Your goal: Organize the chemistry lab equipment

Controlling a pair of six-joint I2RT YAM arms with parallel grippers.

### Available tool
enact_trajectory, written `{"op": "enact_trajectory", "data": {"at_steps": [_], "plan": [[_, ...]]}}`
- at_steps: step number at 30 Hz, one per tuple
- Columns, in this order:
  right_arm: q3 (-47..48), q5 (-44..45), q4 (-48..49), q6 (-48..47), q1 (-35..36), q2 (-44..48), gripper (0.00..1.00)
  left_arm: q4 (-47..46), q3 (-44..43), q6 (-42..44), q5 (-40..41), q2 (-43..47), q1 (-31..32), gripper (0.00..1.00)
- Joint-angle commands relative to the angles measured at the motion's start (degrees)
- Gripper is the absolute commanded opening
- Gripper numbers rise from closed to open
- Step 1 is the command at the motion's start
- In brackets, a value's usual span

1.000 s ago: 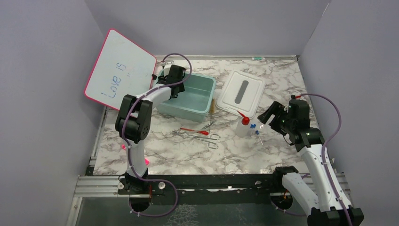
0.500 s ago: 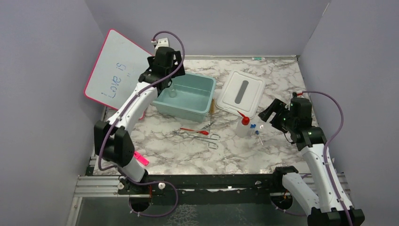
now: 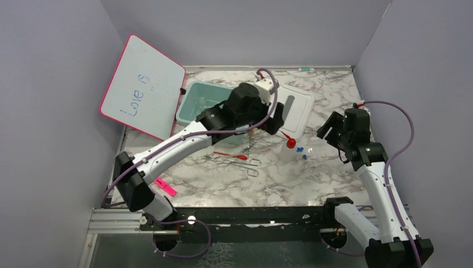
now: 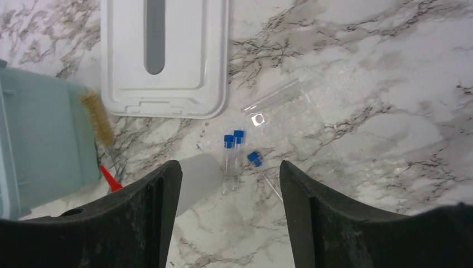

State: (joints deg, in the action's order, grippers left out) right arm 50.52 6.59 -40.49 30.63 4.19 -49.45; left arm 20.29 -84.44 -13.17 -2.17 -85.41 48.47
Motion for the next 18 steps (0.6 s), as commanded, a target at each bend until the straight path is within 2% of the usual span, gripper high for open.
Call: {"op": "enact_trajectory", "data": {"at_steps": [1,3,6,11,18], "plan": [[-0.3,5.8,-1.5,1.7,0.2,-0.6,0.69,5.2,-2.9,-13.1,5.0,-5.8,6.3,0.95],[-2.1,4.4,-0.5,3.1,0.2,-0.1,0.71,5.4,-2.1,-20.1,4.0,-7.7,8.2,0.95],[-4.6,2.6,0.7,5.1,0.2,-0.1,0.75,6.1,-2.3,-24.8,9.5,-11.7,12.2,0.96],[-7.6,1.0,1.0,7.7,0.2,-0.2,0.78,5.8,-2.8,-34.7,15.1,-16.2,12.9,0.98],[-11.6,0.5,2.8,9.5,0.2,0.6,0.78,3.4,-8.4,-35.9,16.2,-22.7,14.4,0.99]]}}
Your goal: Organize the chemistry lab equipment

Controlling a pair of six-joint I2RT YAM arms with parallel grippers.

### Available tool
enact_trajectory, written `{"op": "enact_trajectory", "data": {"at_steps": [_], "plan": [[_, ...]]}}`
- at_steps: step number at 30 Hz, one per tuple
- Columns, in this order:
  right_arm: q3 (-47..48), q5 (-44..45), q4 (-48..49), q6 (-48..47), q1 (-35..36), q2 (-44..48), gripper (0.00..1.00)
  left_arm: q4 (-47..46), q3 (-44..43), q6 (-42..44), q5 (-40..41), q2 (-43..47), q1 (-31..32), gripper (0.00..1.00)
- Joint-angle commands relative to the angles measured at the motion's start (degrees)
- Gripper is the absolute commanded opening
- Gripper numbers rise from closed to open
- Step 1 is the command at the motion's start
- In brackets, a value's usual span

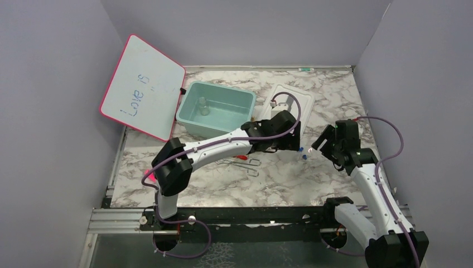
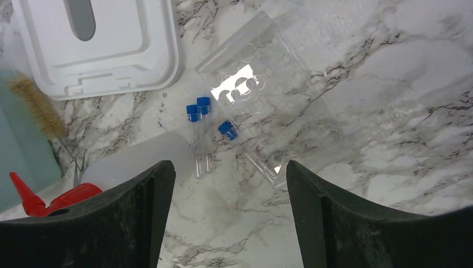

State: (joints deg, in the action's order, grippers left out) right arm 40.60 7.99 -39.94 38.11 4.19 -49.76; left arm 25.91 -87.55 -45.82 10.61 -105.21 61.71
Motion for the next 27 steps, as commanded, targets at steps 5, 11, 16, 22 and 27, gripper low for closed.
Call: {"op": "enact_trajectory", "data": {"at_steps": [5,11,16,22,27], "plan": [[-2.4,0.8,2.7,2.7,0.2,0.5,0.78,0.3,-8.9,-2.8,5.3,-8.6,1.9,0.99],[-2.0,6.3,1.3,5.1,0.2,1.0,0.78,3.4,-13.4,-0.5,7.4,-13.5,3.2,0.99],[-2.2,6.8,1.4,5.1,0.2,1.6,0.78,9.6,-19.0,2.7,13.2,-17.9,4.6,0.86],[-2.2,6.2,1.7,4.6,0.2,2.2,0.77,9.8,-19.9,5.2,14.7,-17.8,5.3,0.67],[-2.2,5.5,2.0,4.3,0.2,2.6,0.77,9.9,-19.1,7.1,16.6,-16.4,5.4,0.58]]}}
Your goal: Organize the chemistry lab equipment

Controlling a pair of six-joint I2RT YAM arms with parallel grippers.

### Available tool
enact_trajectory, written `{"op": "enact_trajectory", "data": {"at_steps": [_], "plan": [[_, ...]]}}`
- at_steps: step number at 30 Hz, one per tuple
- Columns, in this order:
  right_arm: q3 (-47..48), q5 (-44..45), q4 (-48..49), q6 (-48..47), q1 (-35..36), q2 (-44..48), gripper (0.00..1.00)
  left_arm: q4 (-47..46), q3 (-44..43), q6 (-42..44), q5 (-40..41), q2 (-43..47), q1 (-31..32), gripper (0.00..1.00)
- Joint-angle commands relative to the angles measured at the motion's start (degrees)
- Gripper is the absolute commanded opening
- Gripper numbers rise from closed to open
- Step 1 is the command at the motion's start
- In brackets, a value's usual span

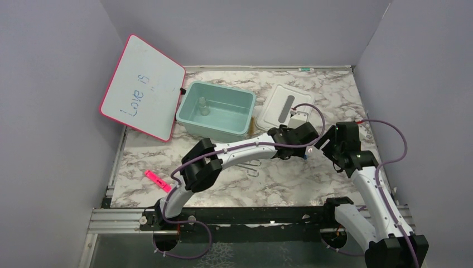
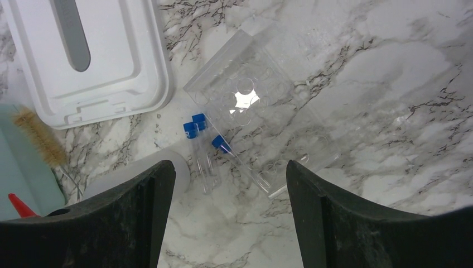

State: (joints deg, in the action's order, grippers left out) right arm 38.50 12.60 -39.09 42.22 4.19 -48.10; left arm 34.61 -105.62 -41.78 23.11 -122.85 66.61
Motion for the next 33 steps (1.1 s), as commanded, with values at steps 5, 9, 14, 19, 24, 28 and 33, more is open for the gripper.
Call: {"op": "enact_trajectory", "data": {"at_steps": [5,9,14,19,24,28,33], "plan": [[-0.3,-0.7,1.8,-0.4,0.1,1.5,0.77,1.2,0.0,5.6,4.3,4.5,0.5,0.56],[-0.8,-3.8,3.5,-2.1,0.2,3.1,0.77,1.2,1.5,8.9,3.2,9.7,0.5,0.56],[-0.7,-6.4,4.3,-3.5,0.2,4.1,0.77,1.4,3.5,11.7,4.1,18.0,-0.5,0.56],[-0.1,-8.7,3.9,-4.1,0.2,4.0,0.77,1.8,6.5,11.8,7.2,26.2,-5.5,0.56],[-0.2,-10.5,3.5,-4.2,0.2,4.7,0.77,1.6,11.4,11.3,6.5,32.2,-15.6,0.56],[0.0,-11.3,3.0,-4.4,0.2,4.8,0.77,0.8,14.6,11.6,5.2,34.8,-22.6,0.56],[-0.2,-12.1,2.4,-4.6,0.2,5.1,0.77,-1.9,18.6,11.3,1.0,35.3,-30.4,0.56]]}}
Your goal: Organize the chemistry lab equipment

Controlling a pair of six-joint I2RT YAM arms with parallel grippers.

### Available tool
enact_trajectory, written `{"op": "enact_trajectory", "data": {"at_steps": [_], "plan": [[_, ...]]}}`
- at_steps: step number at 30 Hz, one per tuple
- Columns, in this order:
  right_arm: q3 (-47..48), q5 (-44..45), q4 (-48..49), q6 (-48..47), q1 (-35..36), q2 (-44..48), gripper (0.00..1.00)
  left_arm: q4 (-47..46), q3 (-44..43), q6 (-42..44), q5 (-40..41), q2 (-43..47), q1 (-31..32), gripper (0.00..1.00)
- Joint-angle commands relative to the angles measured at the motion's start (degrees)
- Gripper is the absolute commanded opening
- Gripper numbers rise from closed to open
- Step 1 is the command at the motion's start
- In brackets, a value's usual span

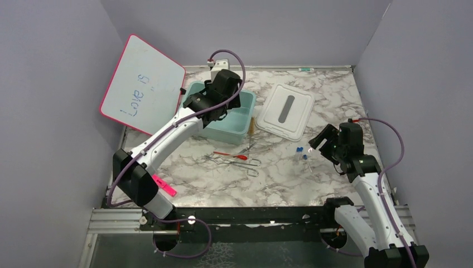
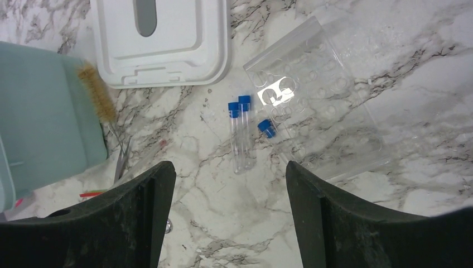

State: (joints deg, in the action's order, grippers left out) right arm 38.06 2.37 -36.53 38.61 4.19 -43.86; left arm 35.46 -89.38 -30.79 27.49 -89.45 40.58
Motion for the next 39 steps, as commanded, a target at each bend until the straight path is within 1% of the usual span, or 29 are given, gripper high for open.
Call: {"op": "enact_trajectory", "data": {"at_steps": [1,4,9,16,23,31,33,39], "plan": [[0.0,-1.9,-0.2,-1.1,0.2,0.9,0.77,-3.5,3.1,0.3,-4.3,1.7,-5.8,0.56],[-0.5,-2.0,-0.2,-1.0,0.2,1.1,0.77,-5.7,4.8,0.0,-9.5,-0.2,-9.6,0.55],[-0.7,-3.8,-0.2,-1.3,0.2,1.3,0.77,-7.7,5.9,-1.0,-13.8,-5.1,-13.3,0.55],[-0.4,-4.7,0.6,-2.1,0.1,0.7,0.77,-9.9,4.3,-1.7,-15.1,-13.5,-15.1,0.55],[-0.1,-4.6,0.7,-2.2,0.2,0.4,0.77,-10.0,3.1,-2.7,-10.6,-18.2,-15.4,0.55],[0.4,-4.4,0.8,-2.5,0.2,-0.4,0.77,-10.6,2.4,-3.2,-8.3,-21.7,-15.4,0.55],[0.6,-4.2,0.6,-2.6,0.2,-0.3,0.77,-10.6,2.2,-3.1,-8.4,-22.3,-15.5,0.58],[0.7,-4.4,0.6,-2.6,0.2,-0.5,0.77,-11.0,2.7,-2.9,-7.8,-22.1,-15.5,0.7]]}}
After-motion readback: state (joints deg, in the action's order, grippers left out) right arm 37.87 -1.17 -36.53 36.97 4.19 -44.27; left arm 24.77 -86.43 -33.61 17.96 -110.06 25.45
